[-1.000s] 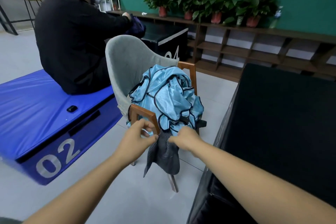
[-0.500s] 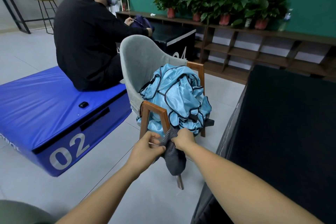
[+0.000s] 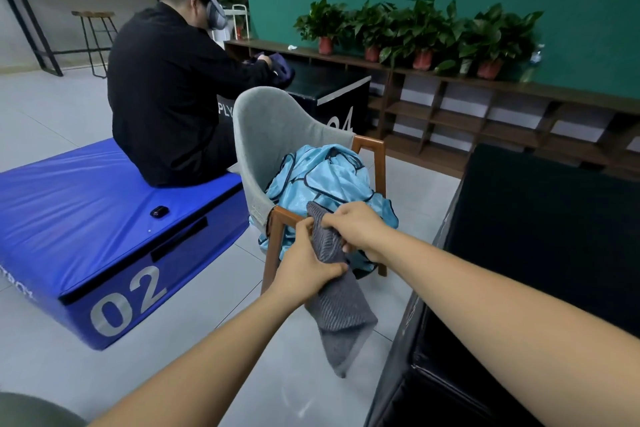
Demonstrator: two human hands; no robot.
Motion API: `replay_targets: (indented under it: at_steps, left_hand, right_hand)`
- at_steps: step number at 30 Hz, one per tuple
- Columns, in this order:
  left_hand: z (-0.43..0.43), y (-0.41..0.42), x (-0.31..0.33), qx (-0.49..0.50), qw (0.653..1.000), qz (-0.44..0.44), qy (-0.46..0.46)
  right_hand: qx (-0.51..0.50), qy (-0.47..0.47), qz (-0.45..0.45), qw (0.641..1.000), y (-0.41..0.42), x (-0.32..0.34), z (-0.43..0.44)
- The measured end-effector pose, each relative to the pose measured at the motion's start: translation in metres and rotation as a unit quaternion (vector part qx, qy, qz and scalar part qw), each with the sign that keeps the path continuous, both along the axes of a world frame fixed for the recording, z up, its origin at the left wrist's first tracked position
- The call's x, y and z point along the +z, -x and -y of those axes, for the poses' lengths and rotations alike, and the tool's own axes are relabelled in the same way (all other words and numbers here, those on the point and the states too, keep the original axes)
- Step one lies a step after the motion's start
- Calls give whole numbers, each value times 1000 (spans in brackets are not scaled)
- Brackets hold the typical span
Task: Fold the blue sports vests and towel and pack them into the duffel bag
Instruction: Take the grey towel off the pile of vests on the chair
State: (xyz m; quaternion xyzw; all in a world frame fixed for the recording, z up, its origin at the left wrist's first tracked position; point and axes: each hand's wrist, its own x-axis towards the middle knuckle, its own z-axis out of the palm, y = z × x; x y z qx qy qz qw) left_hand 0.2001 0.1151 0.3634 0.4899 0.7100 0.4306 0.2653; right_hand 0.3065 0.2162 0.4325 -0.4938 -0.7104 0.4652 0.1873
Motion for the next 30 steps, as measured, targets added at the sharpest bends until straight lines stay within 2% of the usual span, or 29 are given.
replay_targets:
  at_steps: [1,3,5,6,8,11,15,16,21,30]
  left_hand:
    - [-3,2,5,17,1000,-15,-8]
    - [-7,10,16,36,999,-33,-18]
    - [-7,18,21,33,999,-41,-14]
    - [-5,20,22,26,999,-41,-10]
    - [-1,22,20,7,999,-43,-2]
    - [4,26,16,-17,999,-43,13]
    - [5,34,15,-32,999,-39,15]
    - [5,35,16,-38,998,-37,15]
    - [9,49,32,-40,999,-5,-13]
    - [5,89,79,-27,995,88,-40]
  right_hand:
    - [-2,-25,-2,1000,1,1,-3]
    - [-11,-145,29,989,3,-2,-17]
    - [10,-279,69,958,7,-8,-35]
    - [38,-318,86,943,10,-8,-43]
    - [99,-334,124,929,20,-7,-62]
    - [165,-335,232,898,37,-11,-90]
    - [251,-328,401,818,44,-29,-110]
    - [249,-319,416,815,45,-33,-115]
    - [230,-244,408,849,45,-58,-132]
    - [236,-237,398,854,35,-77,-145]
